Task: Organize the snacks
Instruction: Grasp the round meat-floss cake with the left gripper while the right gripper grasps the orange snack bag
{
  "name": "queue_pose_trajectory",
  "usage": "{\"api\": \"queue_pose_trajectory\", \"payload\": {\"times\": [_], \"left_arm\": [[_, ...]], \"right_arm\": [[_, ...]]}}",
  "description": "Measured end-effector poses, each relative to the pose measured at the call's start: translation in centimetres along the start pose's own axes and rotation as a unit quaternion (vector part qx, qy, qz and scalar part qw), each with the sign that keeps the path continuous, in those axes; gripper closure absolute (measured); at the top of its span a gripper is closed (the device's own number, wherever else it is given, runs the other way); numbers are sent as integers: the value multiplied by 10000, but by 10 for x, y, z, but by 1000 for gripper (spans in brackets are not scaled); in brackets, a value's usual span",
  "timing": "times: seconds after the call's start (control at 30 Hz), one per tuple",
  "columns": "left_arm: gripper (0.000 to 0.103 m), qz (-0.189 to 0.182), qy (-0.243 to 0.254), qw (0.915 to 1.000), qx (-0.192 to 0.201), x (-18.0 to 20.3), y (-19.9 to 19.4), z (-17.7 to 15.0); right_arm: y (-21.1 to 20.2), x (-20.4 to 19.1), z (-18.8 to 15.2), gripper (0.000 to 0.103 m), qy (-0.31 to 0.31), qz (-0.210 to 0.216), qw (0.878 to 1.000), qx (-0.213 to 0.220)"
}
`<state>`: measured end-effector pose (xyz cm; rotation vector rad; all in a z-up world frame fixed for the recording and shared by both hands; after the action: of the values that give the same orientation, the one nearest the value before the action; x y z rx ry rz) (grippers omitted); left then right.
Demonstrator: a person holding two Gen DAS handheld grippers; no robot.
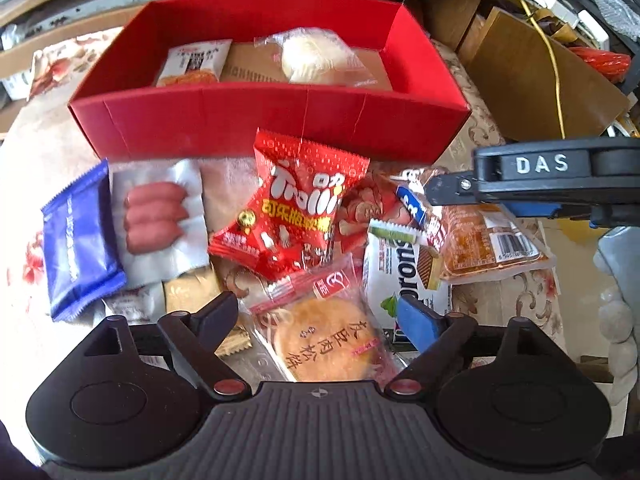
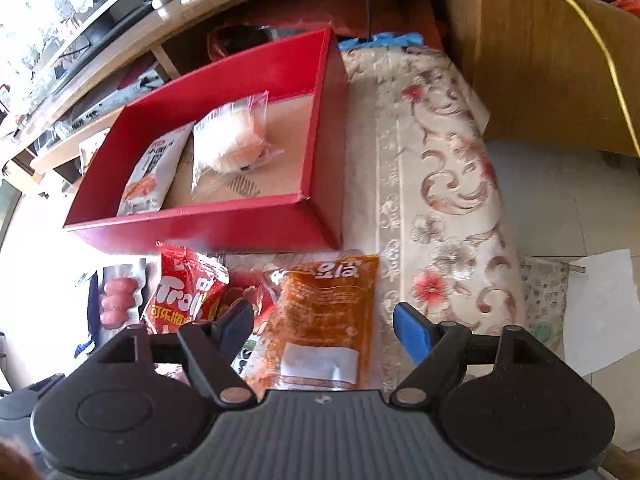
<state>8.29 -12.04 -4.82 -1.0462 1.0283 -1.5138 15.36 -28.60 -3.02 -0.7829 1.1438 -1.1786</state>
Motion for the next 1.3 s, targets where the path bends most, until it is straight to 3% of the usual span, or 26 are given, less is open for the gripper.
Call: {"api": "queue_pose_trajectory", "payload": {"times": [0.07, 0.17, 0.2, 0.3, 0.43, 0.57, 0.7, 0.83, 0.93, 1.03, 1.3], "left_arm": [[12, -12, -118, 9999, -97, 0, 6, 0], [14, 19, -127, 9999, -77, 1, 9, -2], [20, 13, -92, 9999, -49, 1, 8, -3], [33, -37, -42, 10000, -43, -3, 3, -4], [39, 21, 137, 9999, -36, -10, -5, -12], [37, -26, 274, 9996, -69, -21, -9, -27], [15, -87, 241, 9996, -72, -30, -8, -37], [15, -74, 368, 9992, -151, -28, -2, -43], [18, 62, 463, 9989, -89, -24, -2, -47], [36, 165, 591, 9981, 9, -21, -4, -48], [40, 283, 709, 9971, 47, -20, -7, -53]], "right_arm": [[9, -3, 1, 32, -111, -221, 9997, -69], [10, -9, -5, 48, -411, -416, 9983, -52], [8, -9, -8, 52, -427, -373, 9984, -54], [2, -9, -17, 54, -474, -400, 9981, -36], [-6, -14, -33, 55, -551, -406, 9977, -6], [-17, -24, -56, 56, -686, -489, 9964, 67], [-28, -32, -77, 56, -691, -430, 9966, 124], [-29, -39, -87, 56, -707, -432, 9965, 131], [-26, -44, -92, 56, -778, -523, 9956, 85], [-27, -47, -94, 56, -808, -553, 9951, 119], [-24, -59, -98, 56, -996, -587, 9932, 99]]}}
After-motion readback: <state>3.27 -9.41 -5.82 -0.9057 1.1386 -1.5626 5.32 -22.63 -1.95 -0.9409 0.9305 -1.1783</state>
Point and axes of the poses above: each gripper's, at about its wrist camera, not at the fingertips, and y roughly the way its jaws point, x to its right, z to its top, the point moved 2 cm from there along y, roughly the way its jaws point, and after that the axes turned 8 degrees about -x, right-handed, at the moved point
